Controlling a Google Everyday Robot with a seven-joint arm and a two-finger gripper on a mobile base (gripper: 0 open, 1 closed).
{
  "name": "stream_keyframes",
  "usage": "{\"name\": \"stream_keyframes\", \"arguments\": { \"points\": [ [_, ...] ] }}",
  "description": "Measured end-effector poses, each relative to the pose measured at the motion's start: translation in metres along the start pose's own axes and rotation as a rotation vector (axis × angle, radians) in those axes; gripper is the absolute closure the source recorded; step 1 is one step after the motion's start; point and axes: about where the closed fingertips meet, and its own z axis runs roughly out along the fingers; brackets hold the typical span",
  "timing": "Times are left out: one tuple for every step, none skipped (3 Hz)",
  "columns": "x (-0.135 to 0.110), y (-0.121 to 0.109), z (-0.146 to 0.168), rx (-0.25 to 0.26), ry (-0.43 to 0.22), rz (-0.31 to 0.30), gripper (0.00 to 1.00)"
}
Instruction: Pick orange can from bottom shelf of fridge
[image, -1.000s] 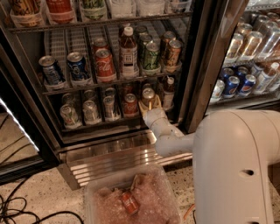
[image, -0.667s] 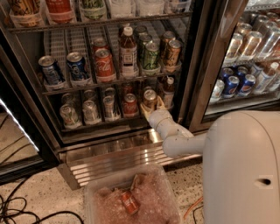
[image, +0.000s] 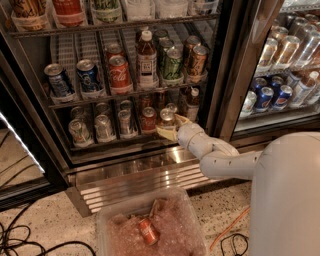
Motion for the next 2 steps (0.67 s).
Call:
{"name": "stream_keyframes", "arguments": {
  "points": [
    [-0.0075, 0.0057, -0.0081, -0.065, 0.000, 0.023, 1.00],
    [-0.0130, 0.0113, -0.0136, -0.130, -0.001, 0.032, 1.00]
  ]
}}
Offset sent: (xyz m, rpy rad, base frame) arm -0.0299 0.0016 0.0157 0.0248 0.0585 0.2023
